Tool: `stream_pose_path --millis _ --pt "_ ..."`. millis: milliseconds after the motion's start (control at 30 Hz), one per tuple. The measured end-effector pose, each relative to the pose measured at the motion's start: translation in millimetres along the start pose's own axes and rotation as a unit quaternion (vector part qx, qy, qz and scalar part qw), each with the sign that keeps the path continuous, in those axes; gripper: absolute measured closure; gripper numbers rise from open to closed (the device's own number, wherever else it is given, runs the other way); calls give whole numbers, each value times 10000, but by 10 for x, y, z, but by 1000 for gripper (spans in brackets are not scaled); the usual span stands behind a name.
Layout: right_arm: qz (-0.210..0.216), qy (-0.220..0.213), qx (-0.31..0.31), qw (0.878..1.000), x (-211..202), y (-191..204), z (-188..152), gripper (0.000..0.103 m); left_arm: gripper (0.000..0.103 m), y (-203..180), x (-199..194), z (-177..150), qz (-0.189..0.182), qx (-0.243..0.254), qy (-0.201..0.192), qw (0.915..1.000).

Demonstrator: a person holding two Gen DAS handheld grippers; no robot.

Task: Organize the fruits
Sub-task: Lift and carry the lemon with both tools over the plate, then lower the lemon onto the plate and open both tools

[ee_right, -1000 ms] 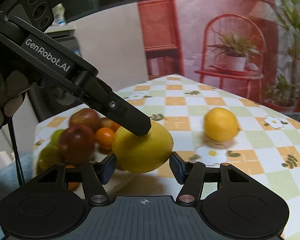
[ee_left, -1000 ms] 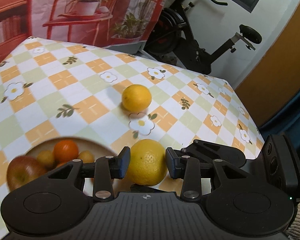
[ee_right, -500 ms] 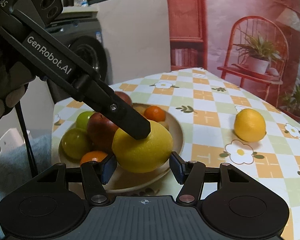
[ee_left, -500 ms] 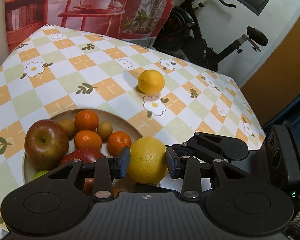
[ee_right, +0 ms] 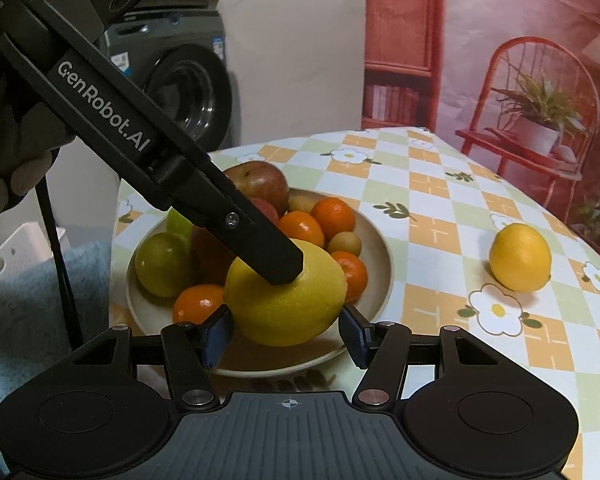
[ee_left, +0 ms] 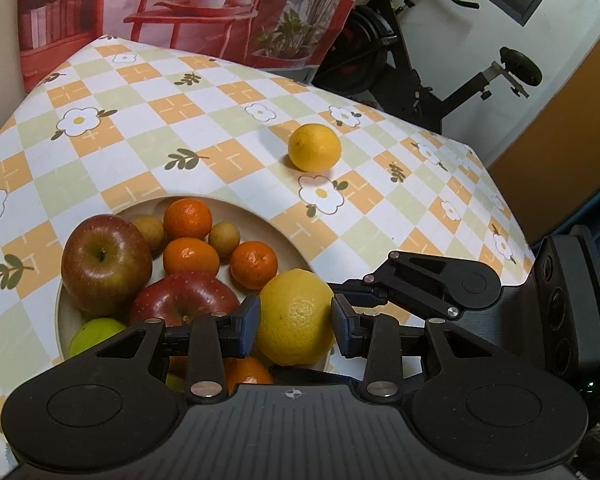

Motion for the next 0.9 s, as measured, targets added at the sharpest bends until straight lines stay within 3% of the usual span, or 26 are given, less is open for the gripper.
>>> stream_pose_path --millis 900 --pt "-59 225 -302 9993 105 27 29 49 62 4 29 11 77 -58 17 10000"
Point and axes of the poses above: each gripper's, at about its wrist camera, not at the fingertips, and x roughly the way its jaws point, y to its left, z to its top, the point moved 2 cm from there along x, roughly the way its jaws point, and after that the axes turned 14 degrees about y, right-handed, at the moved point
